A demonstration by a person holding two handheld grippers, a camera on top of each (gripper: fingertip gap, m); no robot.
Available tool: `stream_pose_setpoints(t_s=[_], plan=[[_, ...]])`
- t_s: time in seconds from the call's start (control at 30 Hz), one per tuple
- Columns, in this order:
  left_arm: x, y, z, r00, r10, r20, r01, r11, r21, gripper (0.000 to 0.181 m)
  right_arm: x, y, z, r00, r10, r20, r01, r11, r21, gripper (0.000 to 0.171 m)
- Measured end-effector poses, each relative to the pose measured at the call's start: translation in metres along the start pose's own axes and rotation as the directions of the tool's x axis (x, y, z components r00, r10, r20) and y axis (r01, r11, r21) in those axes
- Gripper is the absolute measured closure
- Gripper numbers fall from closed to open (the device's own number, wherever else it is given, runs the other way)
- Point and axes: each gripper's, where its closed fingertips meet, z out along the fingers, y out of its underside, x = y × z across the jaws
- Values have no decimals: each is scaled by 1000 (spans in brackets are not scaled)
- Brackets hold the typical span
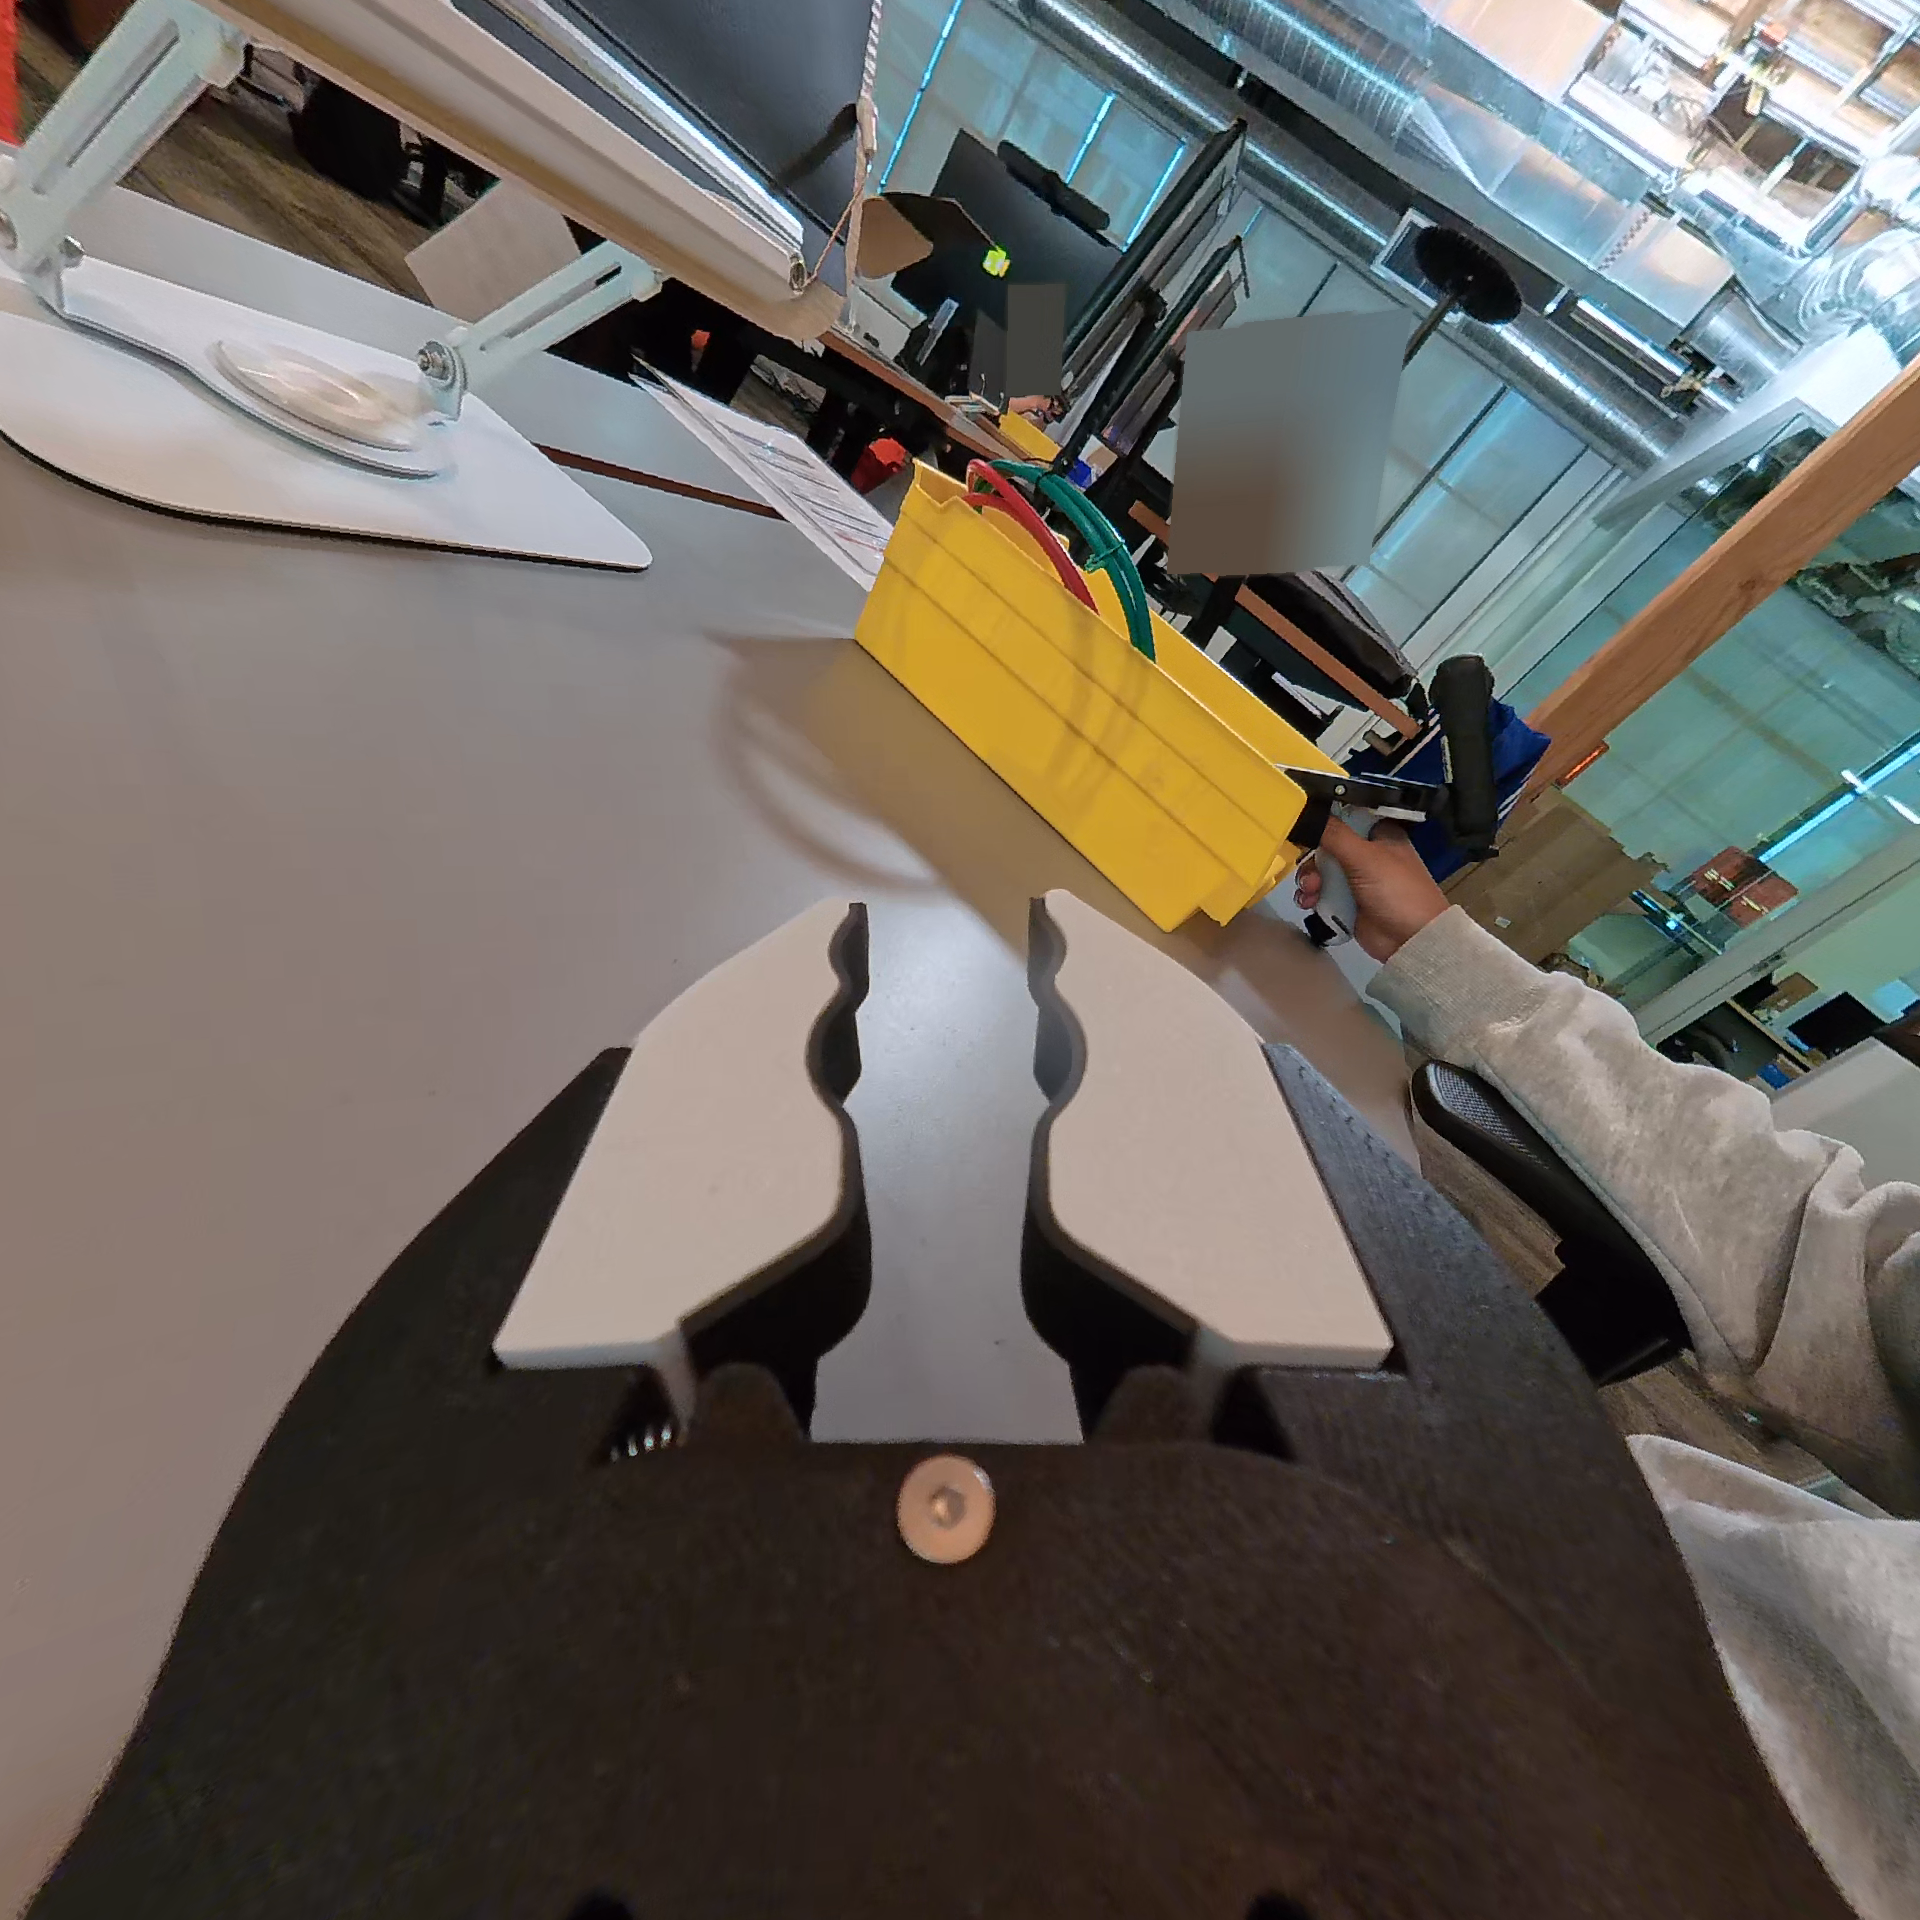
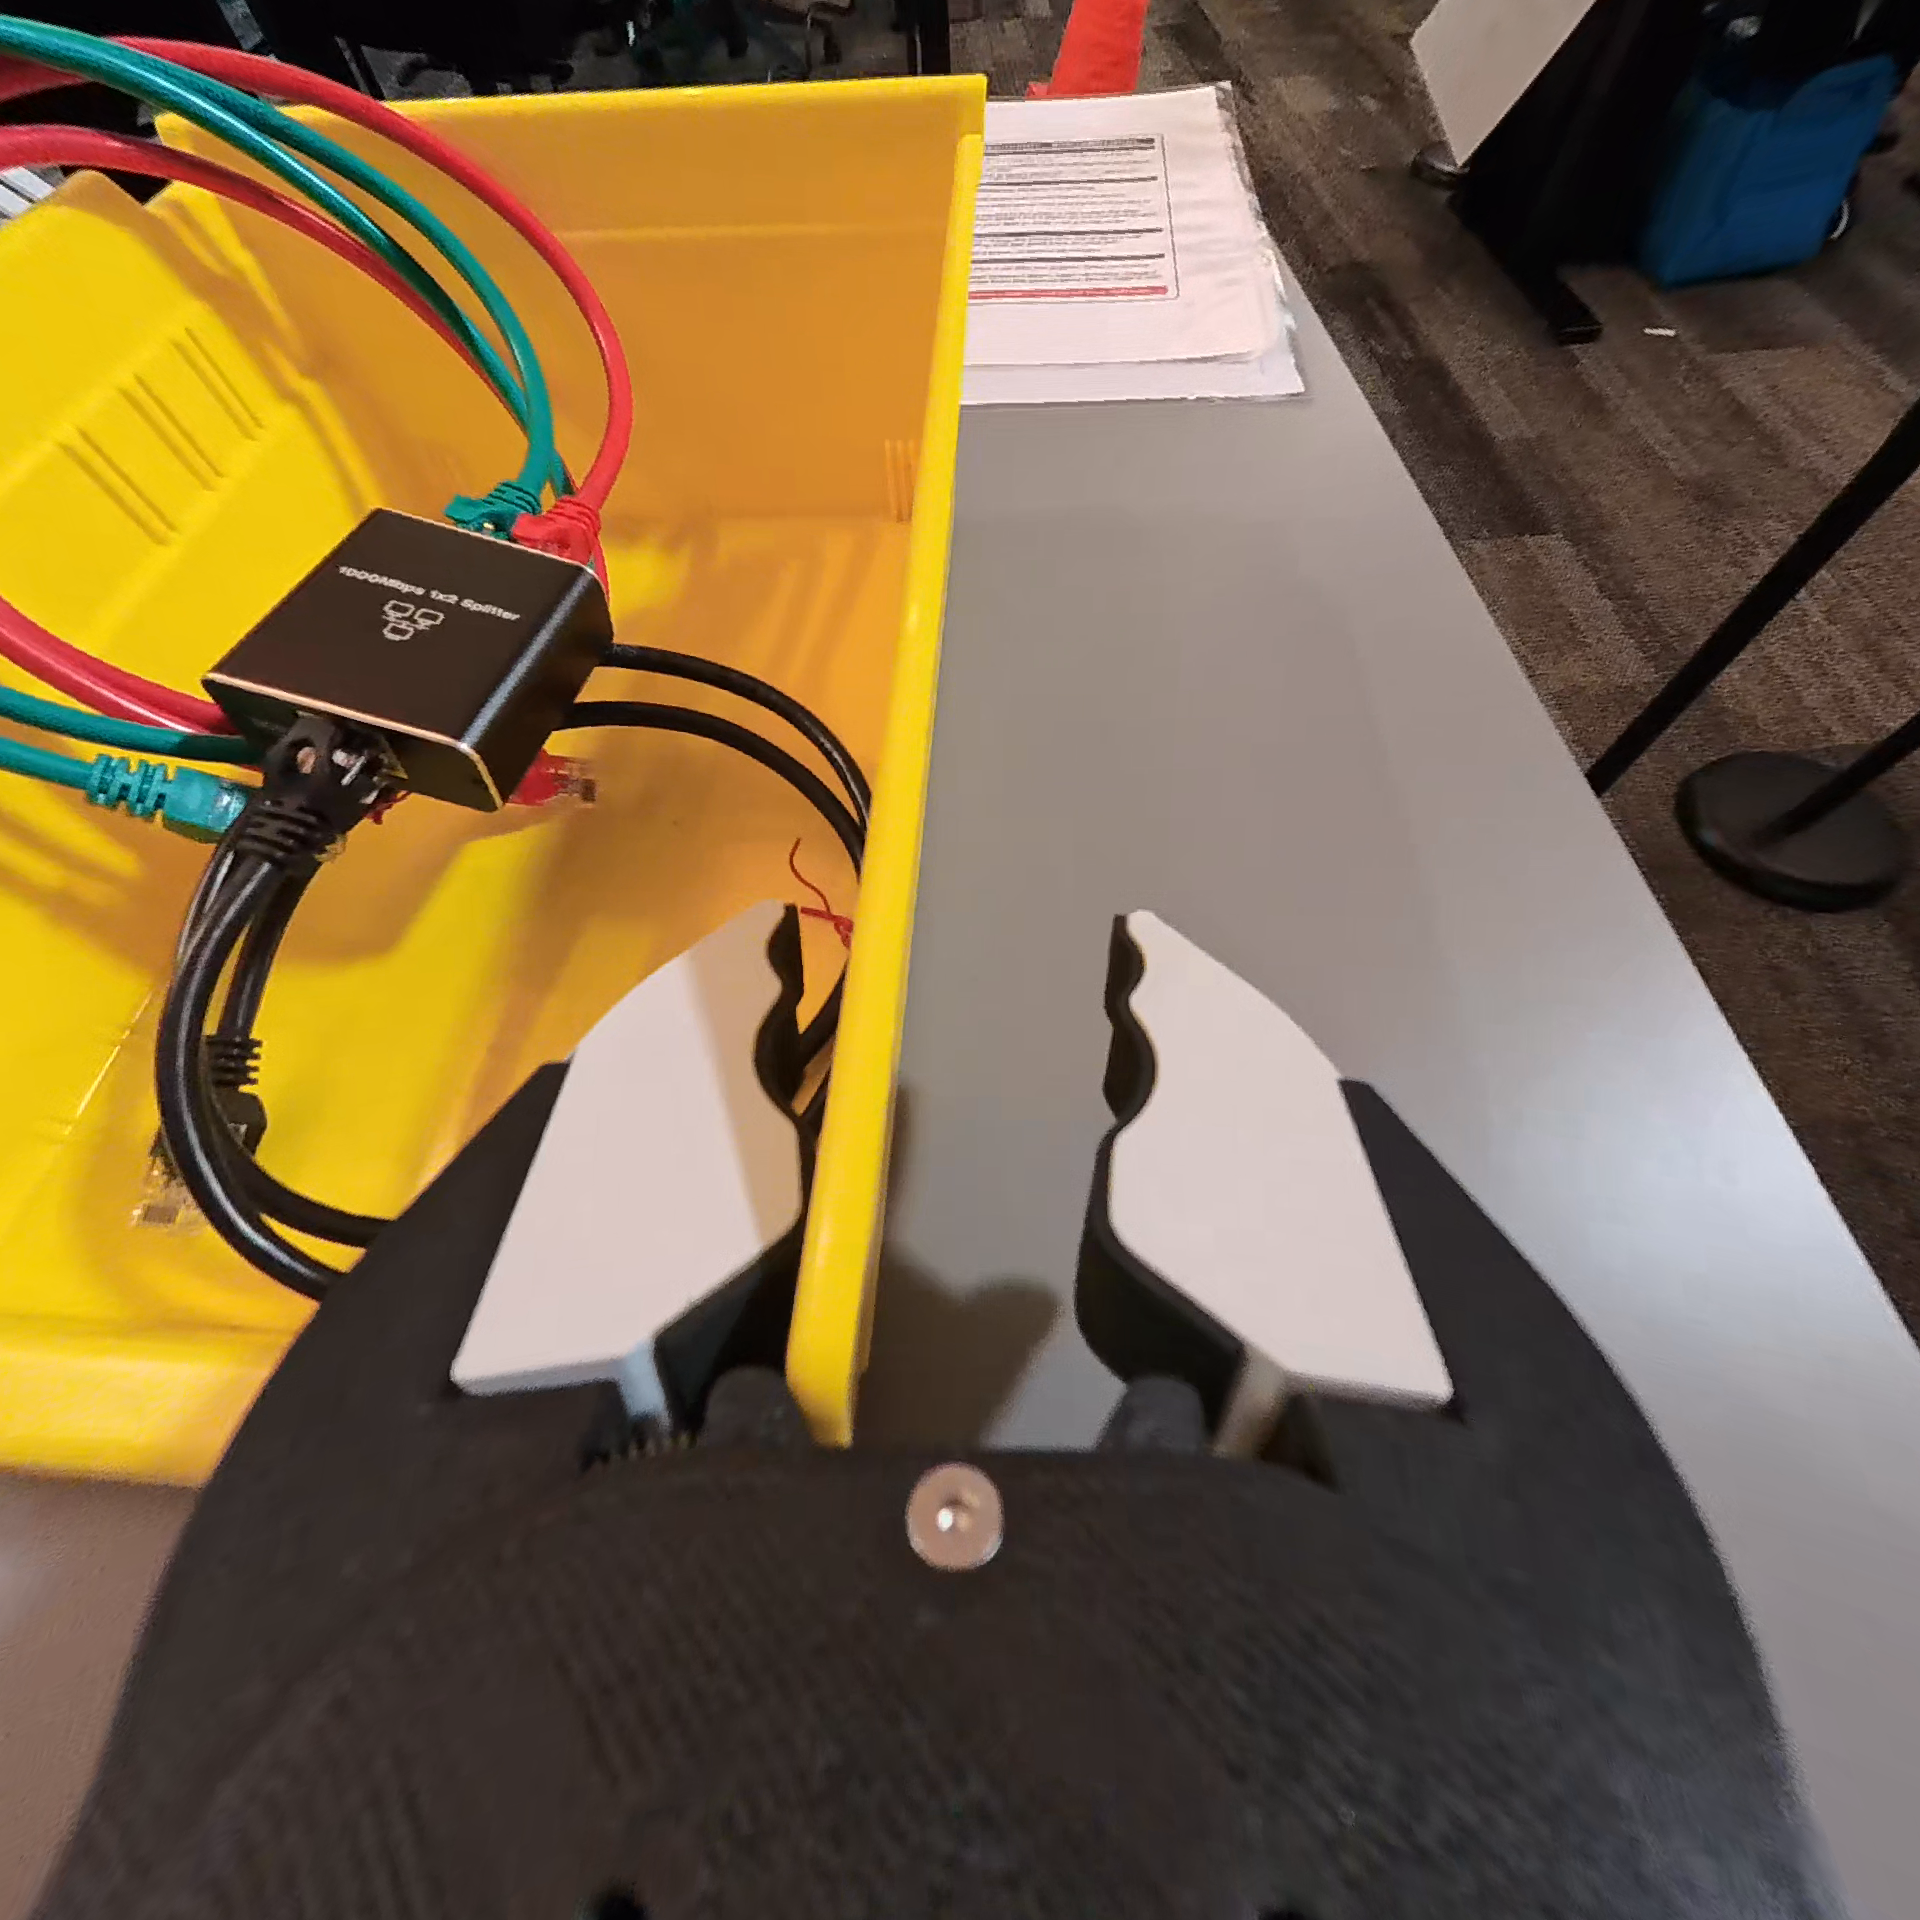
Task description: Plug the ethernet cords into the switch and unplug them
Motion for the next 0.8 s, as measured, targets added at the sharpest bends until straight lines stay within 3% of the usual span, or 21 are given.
stream_pose_setpoints(t_s=[0.2,0.53,0.8], plan=[[0,0,0,1000,-5,-1,5,1000,2,152,-5,0,-2,999,-28,20,28,1000,4,121],[0,0,0,1000,-16,-6,16,1000,-1,151,-21,0,-6,984,-165,71,162,986,38,149],[-1,1,0,1000,-29,-10,29,1000,-2,151,-22,0,-7,985,-160,62,158,987,36,150]])
